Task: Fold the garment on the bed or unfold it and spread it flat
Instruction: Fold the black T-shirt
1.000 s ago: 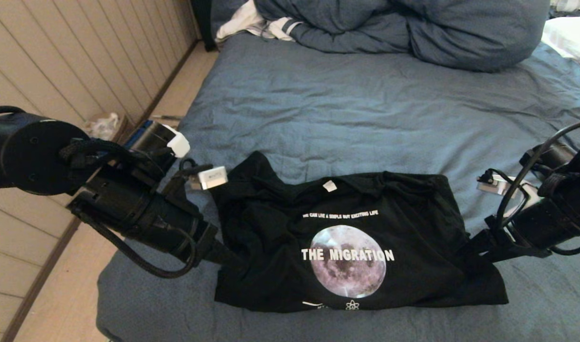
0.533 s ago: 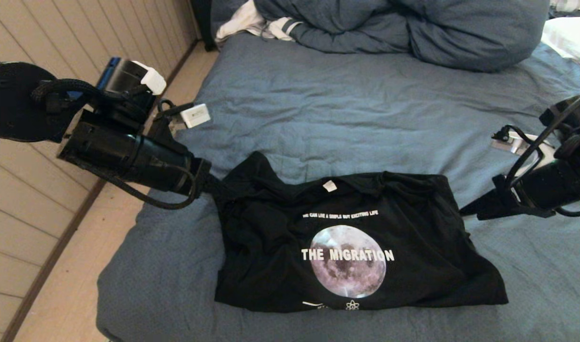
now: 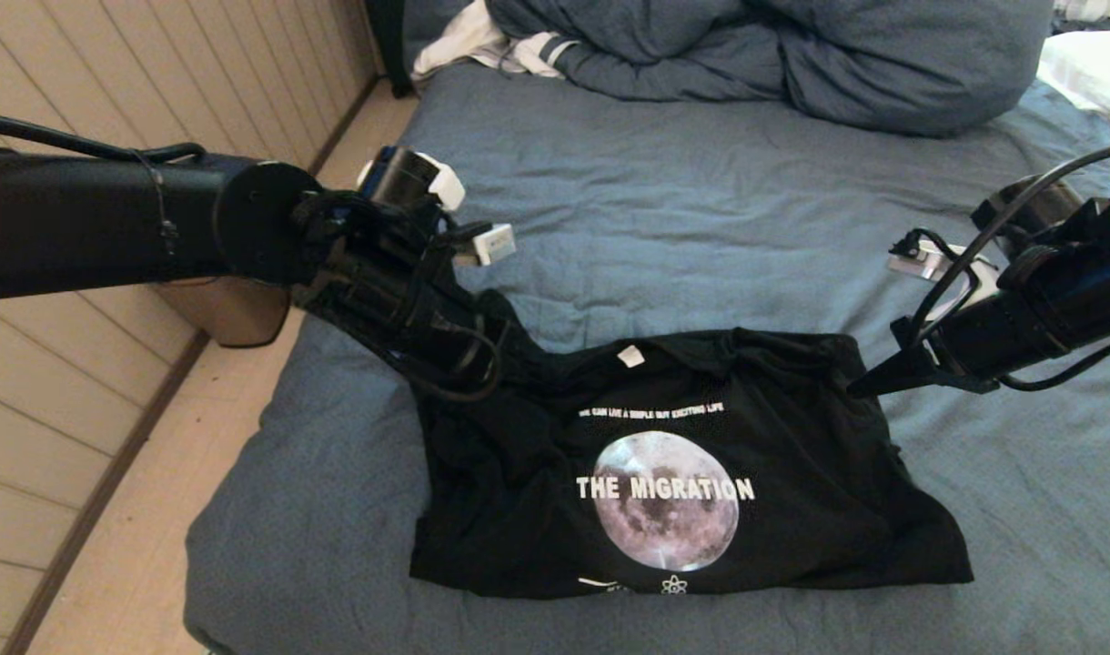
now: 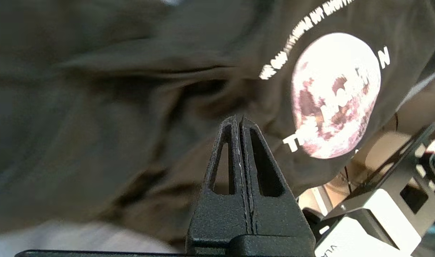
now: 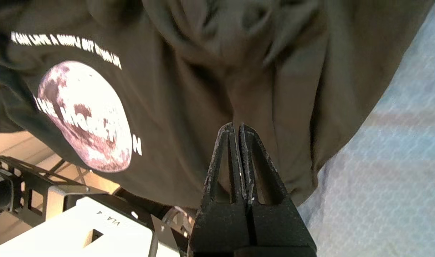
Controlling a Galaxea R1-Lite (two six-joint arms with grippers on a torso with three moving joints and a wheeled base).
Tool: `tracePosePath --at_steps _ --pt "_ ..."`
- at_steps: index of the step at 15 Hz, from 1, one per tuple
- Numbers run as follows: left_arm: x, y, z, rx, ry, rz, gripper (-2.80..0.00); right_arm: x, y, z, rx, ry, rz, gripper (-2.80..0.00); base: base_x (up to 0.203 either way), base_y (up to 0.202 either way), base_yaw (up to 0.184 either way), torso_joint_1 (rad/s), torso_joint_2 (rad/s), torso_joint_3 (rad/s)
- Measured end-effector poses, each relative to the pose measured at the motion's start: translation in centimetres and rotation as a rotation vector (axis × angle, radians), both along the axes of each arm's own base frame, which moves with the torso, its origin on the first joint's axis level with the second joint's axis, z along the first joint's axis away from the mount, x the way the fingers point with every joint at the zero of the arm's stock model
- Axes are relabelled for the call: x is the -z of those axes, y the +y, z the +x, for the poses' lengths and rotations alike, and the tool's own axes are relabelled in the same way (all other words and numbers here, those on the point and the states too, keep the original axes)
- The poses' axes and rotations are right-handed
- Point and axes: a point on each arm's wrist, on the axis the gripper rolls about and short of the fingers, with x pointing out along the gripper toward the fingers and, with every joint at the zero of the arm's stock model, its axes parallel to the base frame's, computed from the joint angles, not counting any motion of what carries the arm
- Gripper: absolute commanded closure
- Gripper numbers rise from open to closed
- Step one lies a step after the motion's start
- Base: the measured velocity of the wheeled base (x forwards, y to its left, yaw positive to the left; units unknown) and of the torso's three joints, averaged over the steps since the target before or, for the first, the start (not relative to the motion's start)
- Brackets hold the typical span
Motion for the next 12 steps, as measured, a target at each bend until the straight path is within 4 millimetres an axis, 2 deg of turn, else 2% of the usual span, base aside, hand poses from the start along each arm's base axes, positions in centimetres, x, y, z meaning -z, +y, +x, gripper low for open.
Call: tracePosePath --at_steps 3,8,10,12 --pt "1.5 -2.3 -0.4 0.057 0.026 0.026 0.00 0.3 0.5 0.9 0.002 0.013 0.021 0.00 0.000 0.000 0.000 0.000 0.00 0.000" --pt "3.5 -4.4 0.3 0.087 0.052 0.050 0.00 0.8 0.7 1.5 -0.002 0.028 0.024 0.00 0.000 0.000 0.000 0.000 0.00 0.000" --pt "3.8 -4.8 1.6 0.069 0.030 0.040 0.00 0.8 0.9 1.5 -0.002 0.032 0.027 0.00 0.000 0.000 0.000 0.000 0.00 0.000" --pt "3.9 -4.6 3.8 0.006 -0.054 0.013 0.00 0.7 1.0 1.6 -0.005 0.027 0.028 0.00 0.000 0.000 0.000 0.000 0.00 0.000"
